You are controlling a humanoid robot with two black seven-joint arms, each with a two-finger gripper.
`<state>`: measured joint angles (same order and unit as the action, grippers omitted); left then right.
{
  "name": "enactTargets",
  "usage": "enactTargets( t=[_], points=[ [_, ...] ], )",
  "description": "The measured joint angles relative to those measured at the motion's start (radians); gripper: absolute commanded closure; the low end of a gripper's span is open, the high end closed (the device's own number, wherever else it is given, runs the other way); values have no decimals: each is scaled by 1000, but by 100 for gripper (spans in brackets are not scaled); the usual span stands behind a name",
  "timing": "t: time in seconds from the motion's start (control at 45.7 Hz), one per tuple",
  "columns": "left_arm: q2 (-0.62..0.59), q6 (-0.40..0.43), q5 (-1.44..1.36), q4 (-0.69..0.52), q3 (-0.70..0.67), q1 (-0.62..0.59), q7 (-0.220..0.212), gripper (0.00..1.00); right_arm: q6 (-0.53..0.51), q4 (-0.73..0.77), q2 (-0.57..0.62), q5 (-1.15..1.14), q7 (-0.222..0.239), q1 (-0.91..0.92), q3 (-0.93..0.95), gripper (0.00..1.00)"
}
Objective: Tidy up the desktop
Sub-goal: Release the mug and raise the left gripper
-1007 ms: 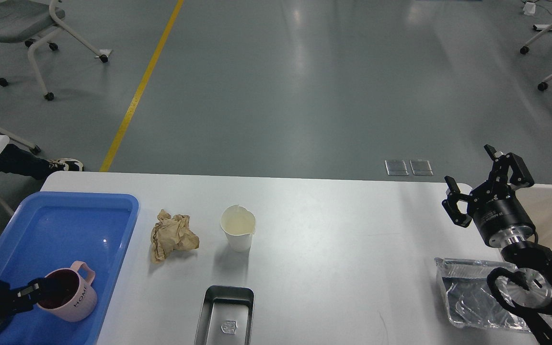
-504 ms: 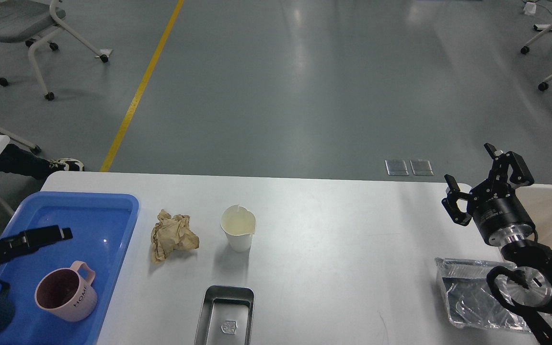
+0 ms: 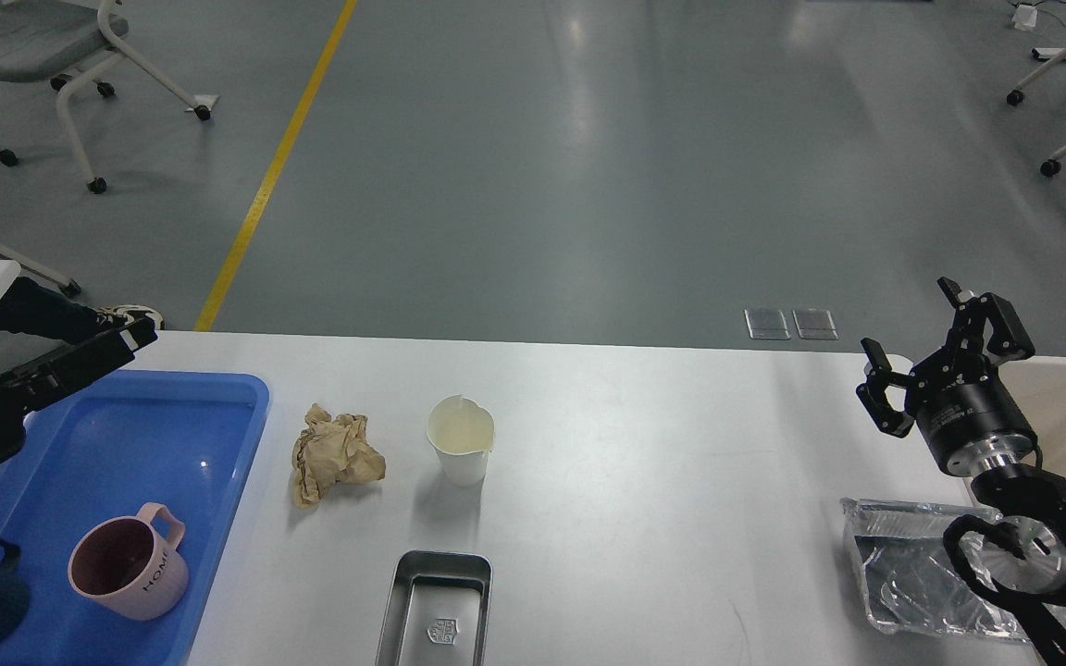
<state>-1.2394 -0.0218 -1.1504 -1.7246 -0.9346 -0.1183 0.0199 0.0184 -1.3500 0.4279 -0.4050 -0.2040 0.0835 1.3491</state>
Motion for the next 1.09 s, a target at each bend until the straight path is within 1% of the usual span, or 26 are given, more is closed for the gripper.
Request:
enactTargets(
  t=[0.153, 0.416, 0.482, 0.569, 0.613, 0.657, 0.723, 0.766, 0.985, 1.095],
  points=[
    [-2, -2, 0, -2, 0, 23, 6, 4, 0, 0, 0, 0, 0, 1, -1, 0],
    [-4, 0, 2, -1, 1, 38, 2, 4, 0, 2, 0, 0, 0, 0, -1, 0],
    [-6, 14, 2, 7, 1, 38, 0, 4, 0, 2, 0, 0, 0, -1, -1, 0],
    [-7, 58, 1, 28, -8, 32, 8, 4, 0, 2, 0, 0, 0, -2, -1, 0],
    [-3, 79, 0, 41, -15, 30, 20, 4, 0, 2, 0, 0, 0, -3, -1, 0],
    [8, 90, 1, 51, -16, 30, 42, 4, 0, 2, 0, 0, 0, -3, -1, 0],
    [31, 95, 5, 56, -15, 31, 73, 4, 0, 1, 0, 0, 0, -5, -1, 0],
    [48, 96, 8, 59, -10, 32, 83, 4, 0, 0, 0, 0, 0, -5, -1, 0],
    [94, 113, 14, 71, 4, 28, 76, 4, 0, 0, -14, 0, 0, -5, -1, 0],
    [153, 180, -2, 76, 52, -28, 73, 4, 0, 0, -23, -1, 0, -4, -1, 0]
  ],
)
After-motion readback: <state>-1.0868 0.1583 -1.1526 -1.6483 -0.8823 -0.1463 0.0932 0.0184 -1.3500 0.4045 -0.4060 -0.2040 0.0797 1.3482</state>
